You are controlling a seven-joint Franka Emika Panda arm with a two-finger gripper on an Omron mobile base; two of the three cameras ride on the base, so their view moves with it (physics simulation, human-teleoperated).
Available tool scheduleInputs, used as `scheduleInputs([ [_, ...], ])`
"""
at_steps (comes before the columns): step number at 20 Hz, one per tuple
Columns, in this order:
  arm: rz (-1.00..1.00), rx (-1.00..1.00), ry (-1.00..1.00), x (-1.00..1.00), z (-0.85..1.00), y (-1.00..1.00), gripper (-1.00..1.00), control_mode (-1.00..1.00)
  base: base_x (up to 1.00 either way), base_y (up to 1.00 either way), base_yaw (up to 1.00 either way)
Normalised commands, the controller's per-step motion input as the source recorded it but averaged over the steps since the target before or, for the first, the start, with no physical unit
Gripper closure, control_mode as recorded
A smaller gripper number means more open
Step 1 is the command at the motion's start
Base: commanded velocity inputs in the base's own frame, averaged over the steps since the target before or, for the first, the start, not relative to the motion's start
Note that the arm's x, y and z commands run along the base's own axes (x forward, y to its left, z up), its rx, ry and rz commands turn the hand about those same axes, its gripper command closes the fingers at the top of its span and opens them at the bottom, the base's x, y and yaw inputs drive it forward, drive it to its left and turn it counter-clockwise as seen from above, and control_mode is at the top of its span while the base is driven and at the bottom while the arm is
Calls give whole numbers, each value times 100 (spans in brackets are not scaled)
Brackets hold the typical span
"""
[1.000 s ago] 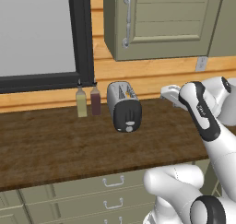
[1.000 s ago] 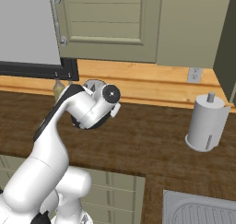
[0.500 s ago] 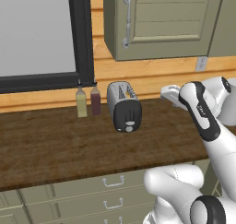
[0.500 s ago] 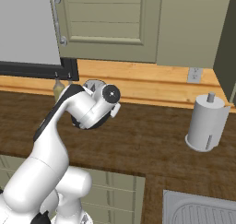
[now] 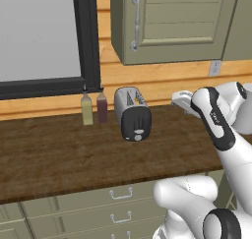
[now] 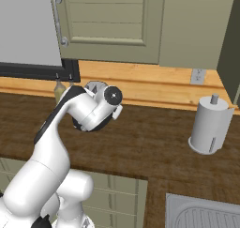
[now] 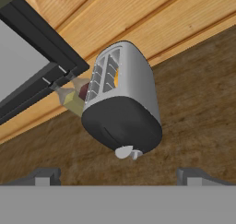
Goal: Start the toaster. Once the lever pops up, take the bread to the plate on the dining counter.
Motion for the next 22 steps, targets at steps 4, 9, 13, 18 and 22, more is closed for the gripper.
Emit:
scheduleInputs([
  [4,0,0,0,0,0,0,-100,-100,0,0,0],
  [9,0,0,0,0,0,0,-100,-100,0,0,0],
  [13,0,0,0,0,0,0,-100,-100,0,0,0],
  [18,0,0,0,0,0,0,-100,-100,0,0,0],
  [22,0,0,0,0,0,0,-100,-100,0,0,0],
])
